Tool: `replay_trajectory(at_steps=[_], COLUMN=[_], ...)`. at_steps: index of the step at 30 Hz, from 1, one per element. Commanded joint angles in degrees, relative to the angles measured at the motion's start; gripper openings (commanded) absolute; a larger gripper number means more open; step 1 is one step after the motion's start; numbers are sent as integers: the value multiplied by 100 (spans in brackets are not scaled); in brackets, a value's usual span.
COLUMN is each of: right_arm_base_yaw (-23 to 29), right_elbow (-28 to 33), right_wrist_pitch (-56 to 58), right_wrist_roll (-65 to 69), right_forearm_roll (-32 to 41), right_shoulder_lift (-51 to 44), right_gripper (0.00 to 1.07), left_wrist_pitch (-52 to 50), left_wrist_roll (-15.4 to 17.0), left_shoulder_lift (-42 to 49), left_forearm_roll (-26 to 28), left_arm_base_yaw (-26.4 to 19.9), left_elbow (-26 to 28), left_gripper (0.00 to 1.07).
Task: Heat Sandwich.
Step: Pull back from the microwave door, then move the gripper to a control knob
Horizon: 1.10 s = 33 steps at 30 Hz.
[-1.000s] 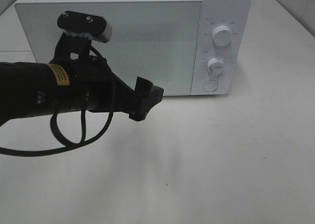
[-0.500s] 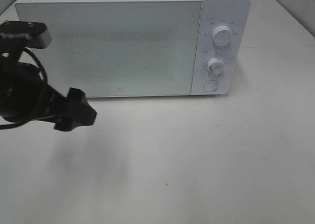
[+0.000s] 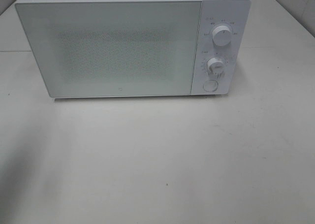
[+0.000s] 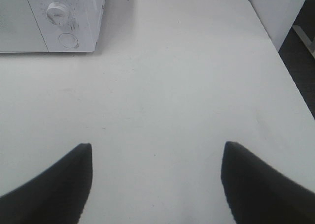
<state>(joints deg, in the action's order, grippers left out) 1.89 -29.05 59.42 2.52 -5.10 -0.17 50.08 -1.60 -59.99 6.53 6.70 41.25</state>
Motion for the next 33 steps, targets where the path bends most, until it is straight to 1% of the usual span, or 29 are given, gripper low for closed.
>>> replay_trajectory(at_steps=[1, 3, 4, 5, 8, 9, 10, 13, 14, 15, 17, 18, 19, 22, 23, 24, 27, 28, 29, 33], right_arm_base_yaw=[-34, -34, -34, -34, -34, -34, -34, -34, -34, -34, -34, -34, -34, -34, -34, -34, -34, -34, -34, -34], right_elbow=[6, 6, 6, 6, 6, 6, 6, 6, 6, 6, 6, 6, 6, 6, 6, 6, 6, 6, 6, 6], right_wrist_pitch=[-69, -69, -69, -69, -69, -69, -69, -69, -69, -69, -69, -69, -69, -69, -69, -69, -69, -69, -69, -69], right_wrist_roll=[17, 17, 17, 17, 17, 17, 17, 17, 17, 17, 17, 17, 17, 29, 23, 23, 23, 23, 23, 23], right_forearm_roll=[-17, -17, -17, -17, -17, -17, -17, -17, -17, -17, -17, -17, -17, -23, -23, -23, -23, -23, -23, -23], right_shoulder_lift=[-160, -160, -160, -160, -160, -160, -160, -160, -160, -160, -160, -160, -160, -160, -160, -160, -160, -160, -160, -160], right_gripper=[71, 71, 71, 71, 71, 71, 71, 71, 71, 71, 71, 71, 71, 70, 70, 70, 68, 68, 68, 67], left_wrist_pitch=[539, 865, 865, 1140, 1278, 1278, 1312, 1312, 1301, 1301, 1289, 1272, 1272, 1020, 922, 922, 928, 928, 928, 928], left_wrist_roll=[11, 17, 17, 17, 17, 17, 17, 17, 17, 17, 11, 11, 11, 11, 11, 11, 11, 11, 11, 11], left_shoulder_lift=[378, 579, 579, 831, 1249, 1249, 1558, 2103, 2441, 2441, 2785, 3163, 3163, 3718, 4108, 4108, 4555, 4841, 4841, 5357], left_forearm_roll=[-252, -338, -338, -350, -350, -350, -361, -361, -372, -372, -384, -384, -384, -378, -378, -378, -378, -378, -378, -378], left_arm_base_yaw=[-378, -567, -567, -693, -733, -733, -733, -733, -733, -733, -733, -733, -733, -733, -733, -733, -733, -733, -733, -733], left_elbow=[-11, -11, -11, -17, -120, -120, -264, -561, -779, -779, -934, -1049, -1049, -1186, -1278, -1278, -1301, -1301, -1301, -1301], left_gripper=[100, 100, 100, 100, 100, 100, 100, 100, 100, 100, 100, 100, 100, 100, 100, 100, 100, 100, 100, 100])
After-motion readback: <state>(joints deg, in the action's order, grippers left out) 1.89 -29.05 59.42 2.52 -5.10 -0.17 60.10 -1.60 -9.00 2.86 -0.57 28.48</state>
